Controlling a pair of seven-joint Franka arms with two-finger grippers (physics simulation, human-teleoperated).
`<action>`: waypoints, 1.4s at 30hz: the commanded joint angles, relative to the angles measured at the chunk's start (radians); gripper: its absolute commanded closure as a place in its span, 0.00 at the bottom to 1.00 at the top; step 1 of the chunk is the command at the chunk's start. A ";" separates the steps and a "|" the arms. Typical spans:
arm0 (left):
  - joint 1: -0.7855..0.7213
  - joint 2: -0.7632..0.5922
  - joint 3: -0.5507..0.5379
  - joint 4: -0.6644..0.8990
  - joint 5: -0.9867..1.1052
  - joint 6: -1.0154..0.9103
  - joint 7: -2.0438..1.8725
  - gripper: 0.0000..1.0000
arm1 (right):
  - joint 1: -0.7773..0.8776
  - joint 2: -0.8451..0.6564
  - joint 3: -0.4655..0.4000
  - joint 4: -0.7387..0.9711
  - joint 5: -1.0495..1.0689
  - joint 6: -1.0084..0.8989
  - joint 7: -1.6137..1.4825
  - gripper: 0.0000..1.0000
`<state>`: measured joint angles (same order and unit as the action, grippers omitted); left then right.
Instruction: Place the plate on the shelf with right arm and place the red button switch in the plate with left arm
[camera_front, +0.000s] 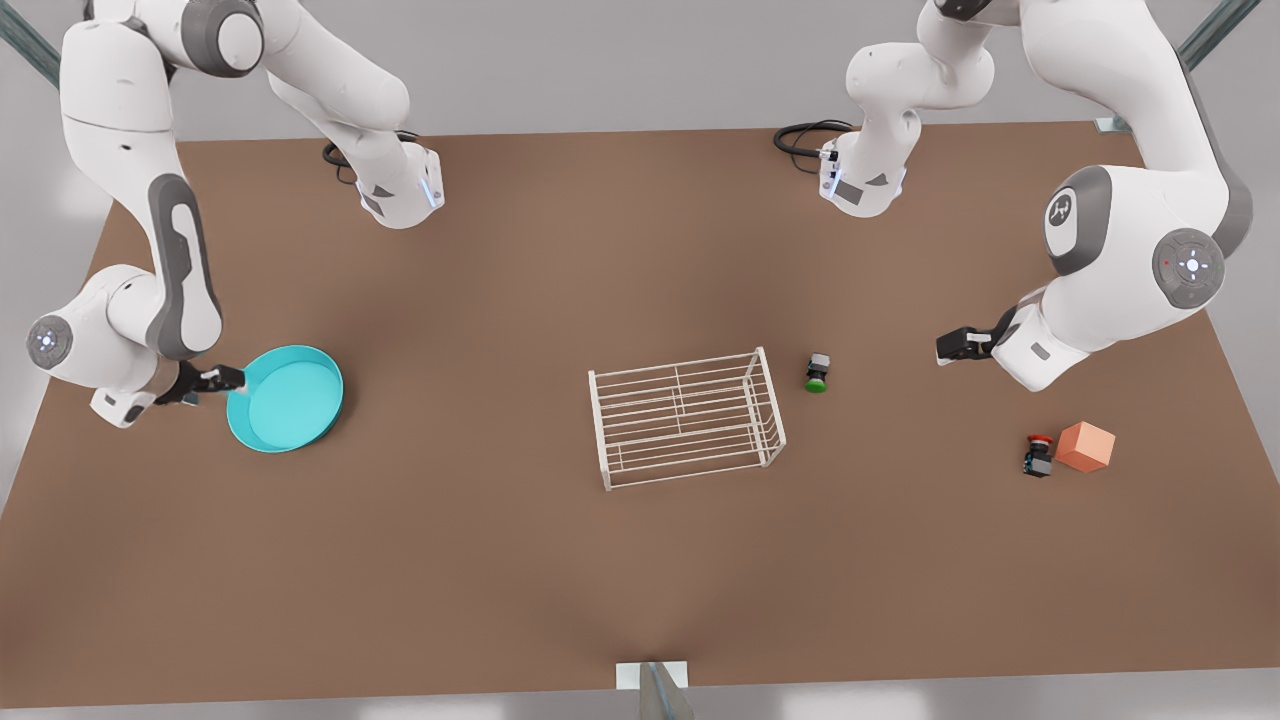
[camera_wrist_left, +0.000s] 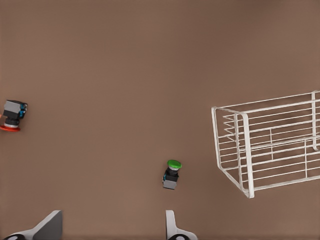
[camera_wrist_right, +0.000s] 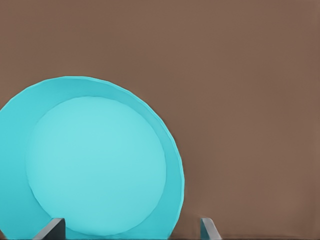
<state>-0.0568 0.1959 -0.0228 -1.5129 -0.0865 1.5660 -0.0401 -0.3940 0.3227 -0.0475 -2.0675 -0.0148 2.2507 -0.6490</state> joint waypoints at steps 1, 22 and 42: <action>0.000 -0.001 0.000 0.002 0.001 0.000 0.002 0.00 | -0.014 0.016 0.000 0.004 -0.060 0.053 -0.333 0.00; 0.000 -0.001 0.000 0.000 0.001 -0.001 0.002 0.00 | -0.068 0.220 0.000 0.055 0.111 0.109 -0.167 0.05; 0.002 -0.010 0.001 -0.032 0.057 -0.027 -0.009 0.00 | -0.069 0.213 0.000 0.055 0.139 0.055 -0.178 0.59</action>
<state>-0.0553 0.1866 -0.0213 -1.5449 -0.0405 1.5464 -0.0430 -0.4632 0.5375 -0.0475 -2.0128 0.1239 2.3219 -0.8199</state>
